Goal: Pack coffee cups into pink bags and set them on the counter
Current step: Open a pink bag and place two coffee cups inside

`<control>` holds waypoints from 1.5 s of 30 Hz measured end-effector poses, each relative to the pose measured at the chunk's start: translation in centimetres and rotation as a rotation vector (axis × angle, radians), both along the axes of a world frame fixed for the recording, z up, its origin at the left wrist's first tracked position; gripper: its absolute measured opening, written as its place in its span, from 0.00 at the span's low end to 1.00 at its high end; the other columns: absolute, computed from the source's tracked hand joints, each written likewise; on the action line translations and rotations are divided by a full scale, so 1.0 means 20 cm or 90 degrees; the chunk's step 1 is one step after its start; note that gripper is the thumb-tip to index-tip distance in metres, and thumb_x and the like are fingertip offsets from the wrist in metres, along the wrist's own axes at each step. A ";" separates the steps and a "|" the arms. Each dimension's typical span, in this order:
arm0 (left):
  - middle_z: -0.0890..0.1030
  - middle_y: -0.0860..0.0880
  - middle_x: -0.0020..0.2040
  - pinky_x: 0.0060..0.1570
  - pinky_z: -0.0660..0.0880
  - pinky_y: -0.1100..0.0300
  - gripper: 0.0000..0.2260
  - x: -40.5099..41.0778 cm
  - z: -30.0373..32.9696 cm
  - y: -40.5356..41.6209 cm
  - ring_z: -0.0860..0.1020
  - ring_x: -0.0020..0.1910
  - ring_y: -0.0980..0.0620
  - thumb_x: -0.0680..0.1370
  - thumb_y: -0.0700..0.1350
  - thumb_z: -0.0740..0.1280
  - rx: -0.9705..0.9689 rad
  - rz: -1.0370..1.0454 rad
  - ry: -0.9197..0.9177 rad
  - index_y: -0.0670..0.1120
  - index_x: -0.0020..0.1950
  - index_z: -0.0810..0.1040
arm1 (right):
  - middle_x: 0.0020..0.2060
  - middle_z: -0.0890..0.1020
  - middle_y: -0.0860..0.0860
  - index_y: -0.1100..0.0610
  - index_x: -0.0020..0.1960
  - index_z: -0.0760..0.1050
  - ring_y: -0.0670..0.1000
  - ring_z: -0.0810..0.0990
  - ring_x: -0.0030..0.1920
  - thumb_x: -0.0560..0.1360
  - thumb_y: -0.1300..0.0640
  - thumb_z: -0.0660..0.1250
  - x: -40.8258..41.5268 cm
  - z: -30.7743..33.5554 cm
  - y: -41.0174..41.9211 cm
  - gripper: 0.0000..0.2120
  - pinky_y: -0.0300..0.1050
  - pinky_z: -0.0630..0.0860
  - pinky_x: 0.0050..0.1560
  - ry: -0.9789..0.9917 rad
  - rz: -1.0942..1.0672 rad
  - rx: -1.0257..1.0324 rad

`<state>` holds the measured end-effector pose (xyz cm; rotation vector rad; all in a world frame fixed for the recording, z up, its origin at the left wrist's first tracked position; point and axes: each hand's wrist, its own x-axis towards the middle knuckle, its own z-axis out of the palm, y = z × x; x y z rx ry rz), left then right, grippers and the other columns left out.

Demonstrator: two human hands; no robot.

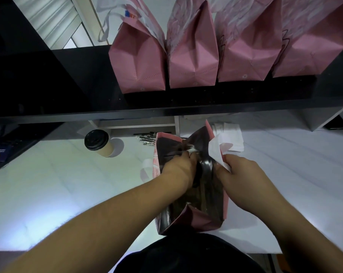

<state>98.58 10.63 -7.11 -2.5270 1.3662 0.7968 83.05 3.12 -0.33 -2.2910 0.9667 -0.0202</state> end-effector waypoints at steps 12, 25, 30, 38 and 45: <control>0.80 0.54 0.48 0.42 0.74 0.54 0.09 0.86 0.20 0.46 0.79 0.44 0.50 0.79 0.50 0.67 -0.321 0.268 -0.106 0.51 0.58 0.78 | 0.34 0.77 0.28 0.47 0.33 0.66 0.36 0.77 0.34 0.79 0.45 0.60 0.04 0.06 0.01 0.16 0.40 0.63 0.25 0.027 0.035 -0.026; 0.59 0.39 0.80 0.71 0.68 0.38 0.36 1.32 -0.24 0.74 0.59 0.77 0.33 0.79 0.54 0.67 -0.079 0.449 -0.114 0.47 0.83 0.54 | 0.28 0.79 0.47 0.53 0.36 0.74 0.50 0.75 0.29 0.71 0.38 0.62 0.11 0.09 0.03 0.18 0.49 0.70 0.30 0.064 0.029 -0.036; 0.62 0.41 0.78 0.65 0.71 0.39 0.31 1.33 -0.26 0.73 0.60 0.75 0.33 0.76 0.47 0.65 -0.073 0.434 -0.094 0.49 0.79 0.62 | 0.29 0.79 0.45 0.52 0.35 0.73 0.50 0.75 0.28 0.72 0.42 0.65 0.09 0.07 0.03 0.15 0.49 0.69 0.30 0.060 0.019 -0.036; 0.69 0.46 0.72 0.59 0.76 0.40 0.30 1.02 -0.01 0.80 0.65 0.70 0.37 0.75 0.53 0.74 -0.268 0.283 -0.156 0.55 0.75 0.70 | 0.25 0.71 0.45 0.45 0.34 0.64 0.45 0.71 0.28 0.79 0.47 0.65 0.07 0.06 0.02 0.17 0.40 0.62 0.28 0.070 0.034 -0.060; 0.64 0.66 0.70 0.61 0.70 0.64 0.35 0.44 0.60 0.75 0.70 0.68 0.58 0.70 0.58 0.71 -0.617 0.091 -0.076 0.62 0.77 0.65 | 0.25 0.71 0.44 0.44 0.34 0.63 0.44 0.72 0.25 0.80 0.49 0.64 0.02 0.04 0.00 0.17 0.36 0.60 0.26 0.030 0.042 -0.073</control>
